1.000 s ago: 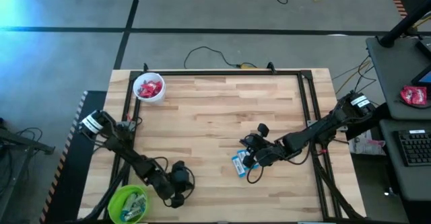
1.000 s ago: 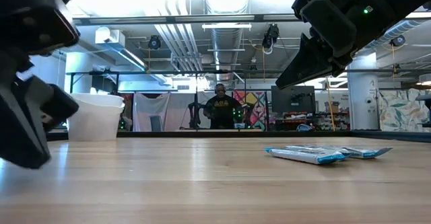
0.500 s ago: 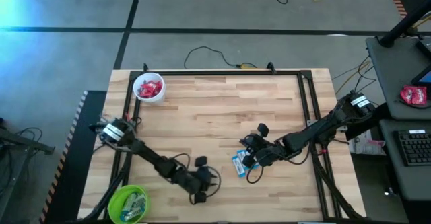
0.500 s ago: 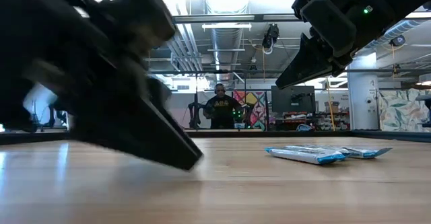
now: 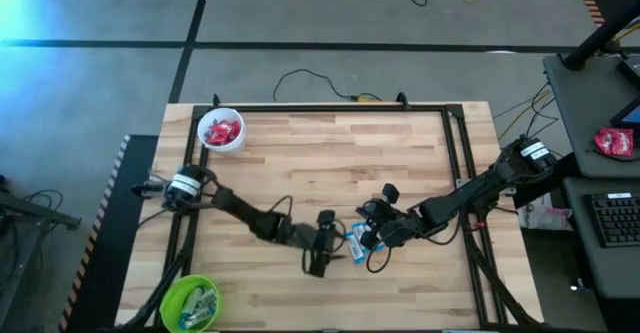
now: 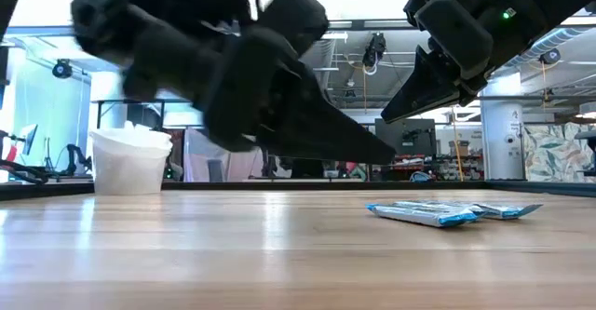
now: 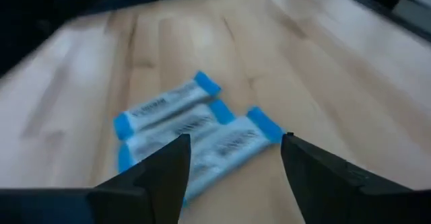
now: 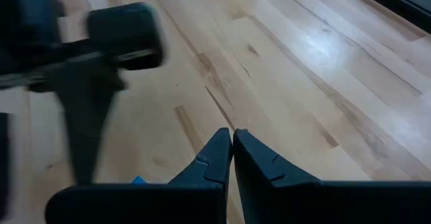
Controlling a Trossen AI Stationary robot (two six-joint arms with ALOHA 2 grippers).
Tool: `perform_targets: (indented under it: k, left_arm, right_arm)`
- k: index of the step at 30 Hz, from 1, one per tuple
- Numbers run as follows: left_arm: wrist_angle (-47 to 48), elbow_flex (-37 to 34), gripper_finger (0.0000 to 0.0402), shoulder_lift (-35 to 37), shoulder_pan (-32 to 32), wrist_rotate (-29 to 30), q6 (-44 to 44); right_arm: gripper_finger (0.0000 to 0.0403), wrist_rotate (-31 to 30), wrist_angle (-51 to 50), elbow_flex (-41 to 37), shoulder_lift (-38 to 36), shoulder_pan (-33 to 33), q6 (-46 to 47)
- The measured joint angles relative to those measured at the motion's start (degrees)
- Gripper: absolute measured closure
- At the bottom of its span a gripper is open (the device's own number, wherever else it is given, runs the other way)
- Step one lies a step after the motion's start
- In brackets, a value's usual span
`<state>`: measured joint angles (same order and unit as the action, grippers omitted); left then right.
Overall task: Sort candy by brand, put in halloween buckets
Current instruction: Put the left blue chocolate bar into the green bucket
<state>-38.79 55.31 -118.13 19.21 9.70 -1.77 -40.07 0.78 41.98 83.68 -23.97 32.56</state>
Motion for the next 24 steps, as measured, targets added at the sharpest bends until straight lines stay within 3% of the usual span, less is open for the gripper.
perform_targets:
  k: [4, 7, 16, 20, 24]
  left_arm:
    - [4.6, 2.6, 0.0193, 0.0, -2.9, -5.1, -2.6]
    - [11.4, 4.5, 0.0198, -0.5, -3.6, -5.7, -4.7]
    - [10.5, 10.4, 0.0210, -7.1, -3.6, -7.1, -8.0]
    - [11.3, 14.1, 0.0210, -10.4, -3.4, -7.2, -5.3]
    - [19.9, 16.7, 0.0210, -10.0, -2.5, -6.9, -0.1]
  right_arm:
    - [0.0390, 0.0, 0.0, 0.0, 0.0, 0.0, 0.0]
    - [0.0390, 0.0, 0.0, 0.0, 0.0, 0.0, 0.0]
    - [0.0390, 0.0, 0.2, 0.0, 0.0, 0.0, 0.0]
    - [0.0390, 0.0, 0.1, 0.0, 0.0, 0.0, 0.0]
    - [0.0390, 0.0, 0.1, 0.0, 0.0, 0.0, 0.0]
